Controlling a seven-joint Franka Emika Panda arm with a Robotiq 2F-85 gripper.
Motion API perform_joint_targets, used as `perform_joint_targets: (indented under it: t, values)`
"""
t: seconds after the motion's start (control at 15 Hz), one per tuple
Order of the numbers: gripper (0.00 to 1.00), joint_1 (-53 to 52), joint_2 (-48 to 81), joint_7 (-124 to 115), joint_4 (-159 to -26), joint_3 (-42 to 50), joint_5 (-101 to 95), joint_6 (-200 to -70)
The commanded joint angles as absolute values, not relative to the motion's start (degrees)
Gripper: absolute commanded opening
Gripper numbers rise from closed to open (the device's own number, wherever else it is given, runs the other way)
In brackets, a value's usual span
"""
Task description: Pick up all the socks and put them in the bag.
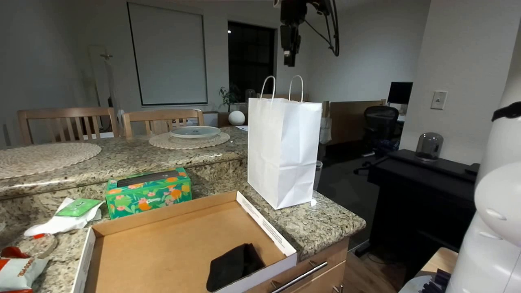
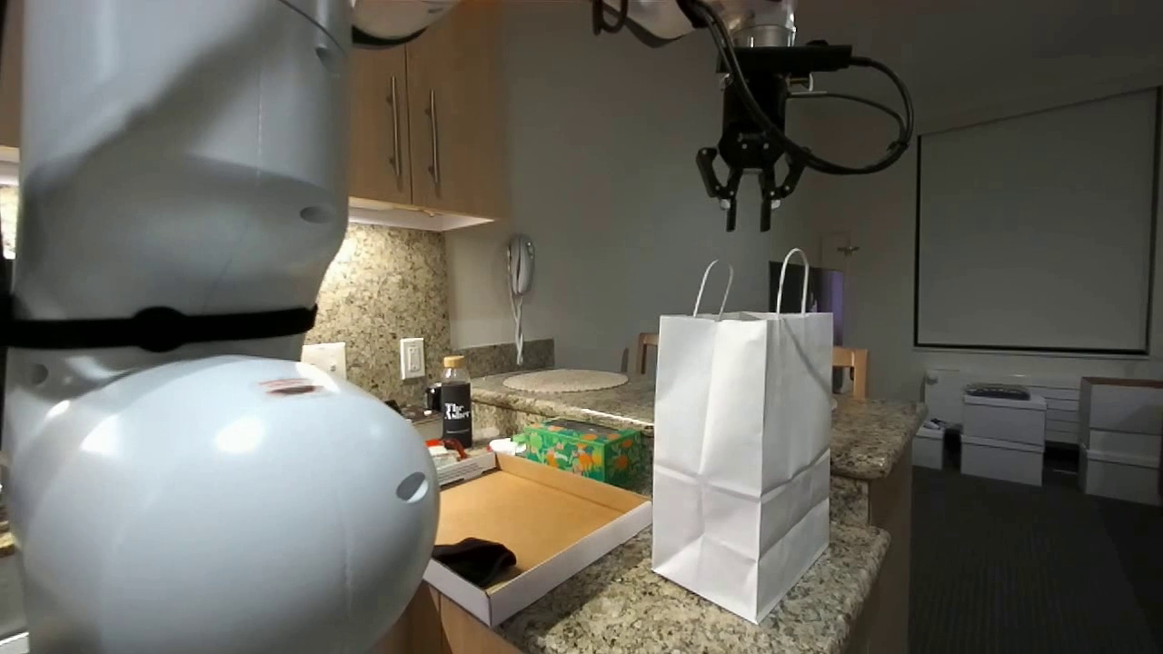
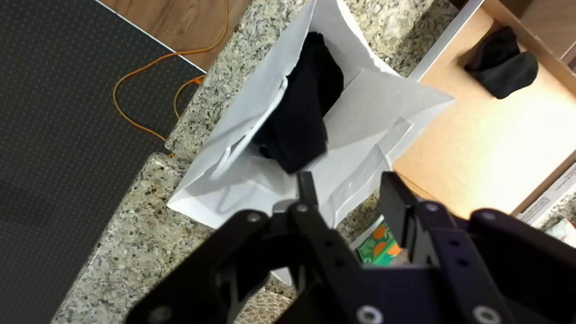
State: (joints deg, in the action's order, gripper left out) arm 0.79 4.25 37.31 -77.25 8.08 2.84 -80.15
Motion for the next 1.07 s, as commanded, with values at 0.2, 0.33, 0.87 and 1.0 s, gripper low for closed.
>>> perform_joint_targets:
  t: [0.2,0.33,0.87,1.0]
  values:
    - [0.93,-1.93,-1.73,35.09,-77.48,5.2,6.43,-81.54]
    - [1.0,-4.39,-4.83,33.77,-79.38,2.78,6.82,-84.04]
    - [1.0,-13.35,-10.31,26.84,-97.96,-6.45,9.23,-98.99]
    - [1.0,-13.3,-10.5,24.12,-104.36,-8.71,9.23,-107.81]
